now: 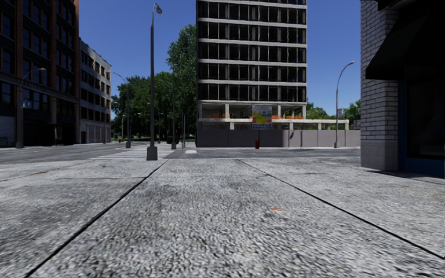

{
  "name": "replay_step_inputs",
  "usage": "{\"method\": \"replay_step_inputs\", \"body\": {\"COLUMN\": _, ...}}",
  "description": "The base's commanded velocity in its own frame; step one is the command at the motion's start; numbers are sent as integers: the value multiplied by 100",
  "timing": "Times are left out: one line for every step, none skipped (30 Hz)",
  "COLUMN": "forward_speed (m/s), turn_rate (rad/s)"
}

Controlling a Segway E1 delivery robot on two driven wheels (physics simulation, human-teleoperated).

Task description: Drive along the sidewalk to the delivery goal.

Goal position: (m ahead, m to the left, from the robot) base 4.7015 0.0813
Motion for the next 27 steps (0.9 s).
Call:
{"method": "replay_step_inputs", "body": {"forward_speed": 200, "turn_rate": 0}}
{"method": "replay_step_inputs", "body": {"forward_speed": 200, "turn_rate": 0}}
{"method": "replay_step_inputs", "body": {"forward_speed": 200, "turn_rate": 0}}
{"method": "replay_step_inputs", "body": {"forward_speed": 200, "turn_rate": 0}}
{"method": "replay_step_inputs", "body": {"forward_speed": 200, "turn_rate": 0}}
{"method": "replay_step_inputs", "body": {"forward_speed": 200, "turn_rate": 0}}
{"method": "replay_step_inputs", "body": {"forward_speed": 200, "turn_rate": 0}}
{"method": "replay_step_inputs", "body": {"forward_speed": 200, "turn_rate": 0}}
{"method": "replay_step_inputs", "body": {"forward_speed": 200, "turn_rate": 0}}
{"method": "replay_step_inputs", "body": {"forward_speed": 200, "turn_rate": 0}}
{"method": "replay_step_inputs", "body": {"forward_speed": 200, "turn_rate": 0}}
{"method": "replay_step_inputs", "body": {"forward_speed": 200, "turn_rate": 0}}
{"method": "replay_step_inputs", "body": {"forward_speed": 200, "turn_rate": 0}}
{"method": "replay_step_inputs", "body": {"forward_speed": 200, "turn_rate": 0}}
{"method": "replay_step_inputs", "body": {"forward_speed": 200, "turn_rate": 0}}
{"method": "replay_step_inputs", "body": {"forward_speed": 200, "turn_rate": 0}}
{"method": "replay_step_inputs", "body": {"forward_speed": 200, "turn_rate": 0}}
{"method": "replay_step_inputs", "body": {"forward_speed": 200, "turn_rate": 0}}
{"method": "replay_step_inputs", "body": {"forward_speed": 200, "turn_rate": 0}}
{"method": "replay_step_inputs", "body": {"forward_speed": 200, "turn_rate": 0}}
{"method": "replay_step_inputs", "body": {"forward_speed": 200, "turn_rate": 0}}
{"method": "replay_step_inputs", "body": {"forward_speed": 200, "turn_rate": 0}}
{"method": "replay_step_inputs", "body": {"forward_speed": 200, "turn_rate": 0}}
{"method": "replay_step_inputs", "body": {"forward_speed": 200, "turn_rate": 0}}
{"method": "replay_step_inputs", "body": {"forward_speed": 200, "turn_rate": 0}}
{"method": "replay_step_inputs", "body": {"forward_speed": 200, "turn_rate": 0}}
{"method": "replay_step_inputs", "body": {"forward_speed": 200, "turn_rate": 12}}
